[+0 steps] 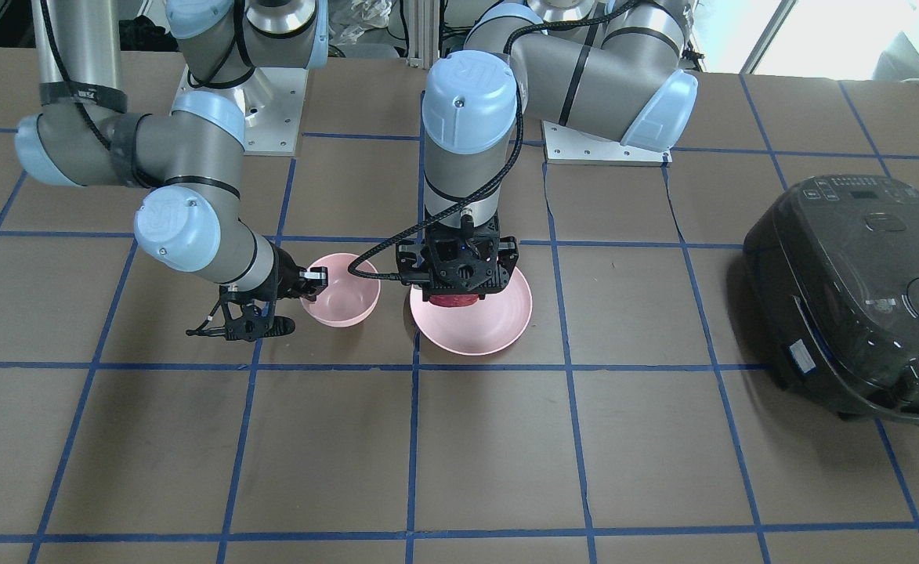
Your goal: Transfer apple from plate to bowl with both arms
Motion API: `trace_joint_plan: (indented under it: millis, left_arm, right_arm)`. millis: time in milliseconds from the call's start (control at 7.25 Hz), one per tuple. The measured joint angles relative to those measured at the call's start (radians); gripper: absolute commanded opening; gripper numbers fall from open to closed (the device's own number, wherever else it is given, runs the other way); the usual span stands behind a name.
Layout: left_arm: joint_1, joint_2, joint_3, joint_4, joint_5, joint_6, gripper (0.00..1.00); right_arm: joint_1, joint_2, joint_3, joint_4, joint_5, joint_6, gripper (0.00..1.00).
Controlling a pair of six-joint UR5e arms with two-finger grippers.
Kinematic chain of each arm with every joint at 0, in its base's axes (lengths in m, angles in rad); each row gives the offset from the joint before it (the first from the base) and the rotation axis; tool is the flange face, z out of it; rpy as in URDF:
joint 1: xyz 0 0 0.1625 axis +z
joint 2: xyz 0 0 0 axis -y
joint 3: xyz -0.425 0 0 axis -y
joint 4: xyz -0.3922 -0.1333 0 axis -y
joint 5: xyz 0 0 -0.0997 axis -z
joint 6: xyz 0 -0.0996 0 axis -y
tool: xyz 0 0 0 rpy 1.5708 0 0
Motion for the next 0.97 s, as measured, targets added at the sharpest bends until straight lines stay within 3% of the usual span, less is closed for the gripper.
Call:
trace_joint_plan:
  millis: [276,690,966]
  left_arm:
    - [-0.007,-0.009,-0.003,0.003,-0.003,-0.067,0.27]
    - [-0.059,-0.045,0.008,0.035,-0.016,-0.191,0.27]
    - [-0.121,-0.089,0.017,0.078,-0.027,-0.281,0.27]
  right_arm:
    - [0.009,0.009,0.030,-0.042,0.014,0.011,1.00]
    - [0.000,-0.013,-0.010,-0.034,-0.007,0.016,1.00]
    - [-0.057,-0.051,-0.100,0.047,-0.092,0.000,1.00]
